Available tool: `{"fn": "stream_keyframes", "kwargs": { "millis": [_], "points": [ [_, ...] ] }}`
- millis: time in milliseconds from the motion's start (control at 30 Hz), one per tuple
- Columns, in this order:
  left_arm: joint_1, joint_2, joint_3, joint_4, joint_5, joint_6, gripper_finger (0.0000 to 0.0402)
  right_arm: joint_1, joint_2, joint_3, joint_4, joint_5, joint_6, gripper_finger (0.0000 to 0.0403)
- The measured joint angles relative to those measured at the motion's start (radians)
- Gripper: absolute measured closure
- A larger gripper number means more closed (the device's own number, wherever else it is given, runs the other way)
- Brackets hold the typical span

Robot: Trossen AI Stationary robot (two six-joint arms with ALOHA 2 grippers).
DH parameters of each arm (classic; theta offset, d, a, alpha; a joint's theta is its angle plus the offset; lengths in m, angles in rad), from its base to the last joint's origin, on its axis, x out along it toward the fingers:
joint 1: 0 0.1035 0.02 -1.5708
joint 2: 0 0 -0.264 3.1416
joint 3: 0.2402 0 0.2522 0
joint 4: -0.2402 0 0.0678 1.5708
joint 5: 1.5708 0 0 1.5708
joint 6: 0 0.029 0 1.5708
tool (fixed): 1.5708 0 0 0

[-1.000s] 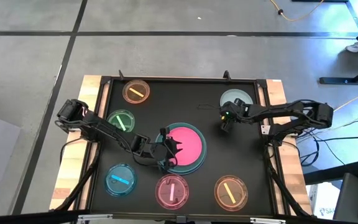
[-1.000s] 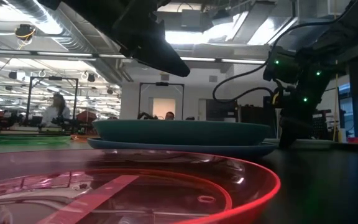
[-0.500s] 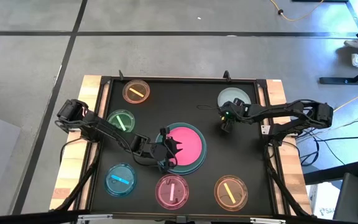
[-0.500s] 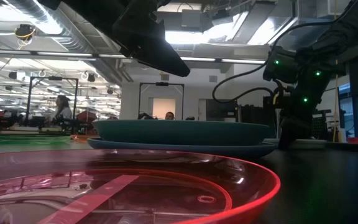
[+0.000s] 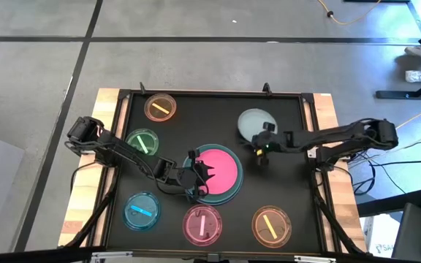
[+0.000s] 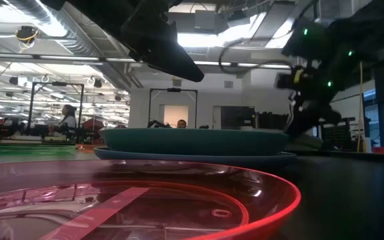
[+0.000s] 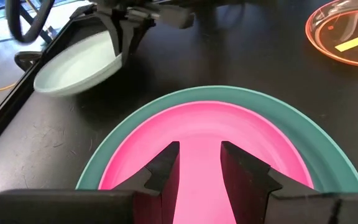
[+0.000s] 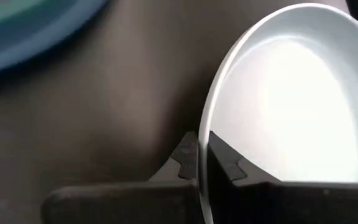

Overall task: Stack plastic plates
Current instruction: Stack the medium gray plate on the medium pink plate

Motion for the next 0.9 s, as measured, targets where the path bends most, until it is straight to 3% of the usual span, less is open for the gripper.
{"fn": "stream_keyframes", "kwargs": {
  "millis": [267,433,700,900],
  "points": [
    [-0.001,-0.005,0.0,0.004,-0.012,0.002,0.0292,0.245,0.002,0.071,0.068,-0.051,-0.093,0.0401],
    [-0.023,-0.046,0.0,0.006,-0.087,0.046,0.0292,0.344,0.011,0.073,0.204,-0.126,-0.181,0.0402],
    [-0.085,-0.092,0.002,-0.014,-0.274,0.053,0.0292,0.402,0.106,0.074,0.445,-0.302,-0.221,0.0402],
    [-0.09,-0.093,0.002,-0.042,-0.316,0.044,0.0292,0.399,0.225,0.086,0.585,-0.361,-0.232,0.0402]
  ]
}}
